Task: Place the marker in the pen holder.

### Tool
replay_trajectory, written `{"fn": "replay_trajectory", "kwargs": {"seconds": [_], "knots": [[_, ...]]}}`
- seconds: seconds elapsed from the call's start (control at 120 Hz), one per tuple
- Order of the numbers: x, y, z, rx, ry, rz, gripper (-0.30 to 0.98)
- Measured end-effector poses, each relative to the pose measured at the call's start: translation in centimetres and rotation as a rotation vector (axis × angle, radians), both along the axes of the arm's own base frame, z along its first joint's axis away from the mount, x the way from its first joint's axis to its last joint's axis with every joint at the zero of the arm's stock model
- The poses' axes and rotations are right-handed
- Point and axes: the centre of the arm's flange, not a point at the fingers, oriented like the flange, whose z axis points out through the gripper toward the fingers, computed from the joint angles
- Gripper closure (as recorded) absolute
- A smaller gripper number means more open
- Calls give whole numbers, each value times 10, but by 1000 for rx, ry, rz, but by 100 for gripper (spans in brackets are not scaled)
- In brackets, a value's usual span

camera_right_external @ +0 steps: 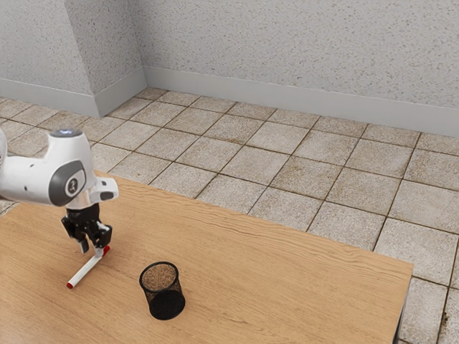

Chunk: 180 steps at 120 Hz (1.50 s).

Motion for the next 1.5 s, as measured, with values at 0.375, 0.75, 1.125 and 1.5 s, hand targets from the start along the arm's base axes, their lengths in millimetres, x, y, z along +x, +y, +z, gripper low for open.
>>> {"fn": "replay_trajectory", "kwargs": {"seconds": [0.375,0.75,1.125,1.5], "knots": [[-2,1,-15,2,24,19,50],[0,-3,-9,-4,6,38,74],[28,-120,130,-40,-255,-277,79],[31,-242,148,-91,-292,-542,79]]}}
